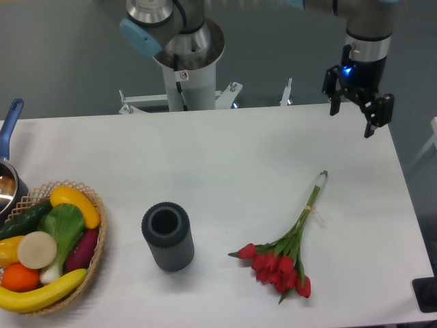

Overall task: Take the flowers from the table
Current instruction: 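Move the open gripper down toward the stems of the red tulip bunch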

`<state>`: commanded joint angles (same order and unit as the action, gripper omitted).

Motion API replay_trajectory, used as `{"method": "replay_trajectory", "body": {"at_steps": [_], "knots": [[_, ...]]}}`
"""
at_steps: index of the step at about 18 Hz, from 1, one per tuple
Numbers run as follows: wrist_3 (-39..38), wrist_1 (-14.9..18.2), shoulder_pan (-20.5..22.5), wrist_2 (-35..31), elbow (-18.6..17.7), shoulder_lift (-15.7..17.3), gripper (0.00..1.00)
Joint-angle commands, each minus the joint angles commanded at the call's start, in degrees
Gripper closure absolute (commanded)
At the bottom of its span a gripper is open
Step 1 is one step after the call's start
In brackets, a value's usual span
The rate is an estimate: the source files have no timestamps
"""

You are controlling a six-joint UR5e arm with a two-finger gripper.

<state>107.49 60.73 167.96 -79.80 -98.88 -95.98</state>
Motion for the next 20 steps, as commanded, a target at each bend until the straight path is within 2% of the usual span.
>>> {"method": "replay_trajectory", "body": {"at_steps": [8,13,18,20], "knots": [[-1.6,-0.4,-1.0,-0.1,-0.1,-0.4,0.0],[-13.0,-0.5,-3.5,0.0,-0.1,-1.8,0.0],[-22.0,-5.2,-8.3,0.0,-0.5,-5.4,0.0],[-24.0,-5.4,-9.6,-0.1,-1.1,-6.7,0.0]]}}
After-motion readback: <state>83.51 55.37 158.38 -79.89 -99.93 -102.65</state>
